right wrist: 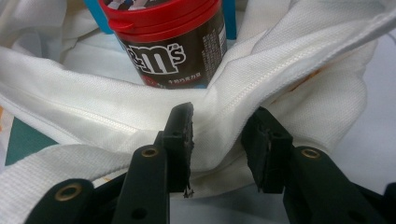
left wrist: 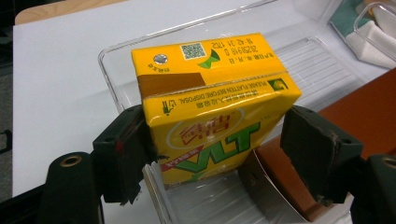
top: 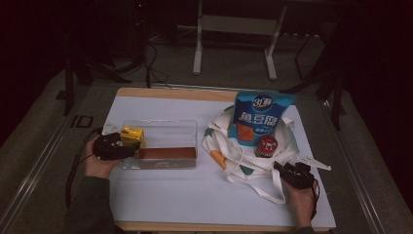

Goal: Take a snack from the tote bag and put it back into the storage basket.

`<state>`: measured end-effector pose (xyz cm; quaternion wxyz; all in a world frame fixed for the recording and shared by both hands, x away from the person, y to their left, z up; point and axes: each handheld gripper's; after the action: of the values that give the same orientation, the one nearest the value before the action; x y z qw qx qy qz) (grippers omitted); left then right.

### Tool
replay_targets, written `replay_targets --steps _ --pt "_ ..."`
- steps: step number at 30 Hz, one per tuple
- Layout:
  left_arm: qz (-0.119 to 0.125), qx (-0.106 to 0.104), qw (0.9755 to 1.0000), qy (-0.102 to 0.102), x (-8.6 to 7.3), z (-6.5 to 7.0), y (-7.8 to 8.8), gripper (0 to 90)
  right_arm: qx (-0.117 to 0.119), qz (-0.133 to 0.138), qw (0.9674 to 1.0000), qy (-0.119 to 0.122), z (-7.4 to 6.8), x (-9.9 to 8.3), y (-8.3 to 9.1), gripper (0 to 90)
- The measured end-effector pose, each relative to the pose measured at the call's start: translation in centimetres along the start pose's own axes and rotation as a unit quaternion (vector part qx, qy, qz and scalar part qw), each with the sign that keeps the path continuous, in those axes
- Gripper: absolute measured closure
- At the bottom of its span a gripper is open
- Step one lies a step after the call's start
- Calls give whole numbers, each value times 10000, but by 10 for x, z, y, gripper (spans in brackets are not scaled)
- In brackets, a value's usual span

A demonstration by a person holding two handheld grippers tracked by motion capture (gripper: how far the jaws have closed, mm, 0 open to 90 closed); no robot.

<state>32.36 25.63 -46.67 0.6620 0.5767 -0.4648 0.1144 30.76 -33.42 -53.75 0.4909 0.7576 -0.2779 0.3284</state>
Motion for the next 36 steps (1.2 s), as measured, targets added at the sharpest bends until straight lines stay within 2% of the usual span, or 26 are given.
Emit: replay_targets --steps 4,6,9,14,19,25,27,29,33,36 --pt "37 -1 10000 -61 0 2 5 275 1 0 10000 -1 0 0 0 629" --pt "-28 132 9998 -120 1 3 5 273 4 0 10000 -4 0 0 0 629" --pt "-94 165 9998 -12 2 -2 5 270 1 1 10000 1 0 0 0 628" --pt "-36 150 9999 -27 3 -4 8 260 10 -1 10000 -9 0 0 0 628" --pt "147 219 9997 -19 9 -6 15 235 13 -3 10000 -13 0 0 0 628" --pt "303 261 9990 -196 19 -1 20 235 22 -1 10000 -14 0 0 0 626" --pt "385 120 9989 -244 22 1 20 235 24 -3 10000 -17 0 0 0 625" --pt "381 175 9986 -330 26 4 21 235 32 -4 10000 -29 1 0 0 623" --pt "506 142 9981 -335 32 6 23 236 37 -2 10000 -24 1 0 0 619" --pt "541 233 9971 -472 36 11 24 237 34 1 10000 -17 1 0 0 618"
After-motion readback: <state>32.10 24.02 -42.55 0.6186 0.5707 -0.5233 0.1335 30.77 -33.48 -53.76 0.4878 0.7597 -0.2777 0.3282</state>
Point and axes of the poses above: each handheld gripper's, and its own axes: y roughly backward along the jaws, x roughly out of its top, z roughly to its right, and after that the axes turned 8 degrees about -y, right-handed
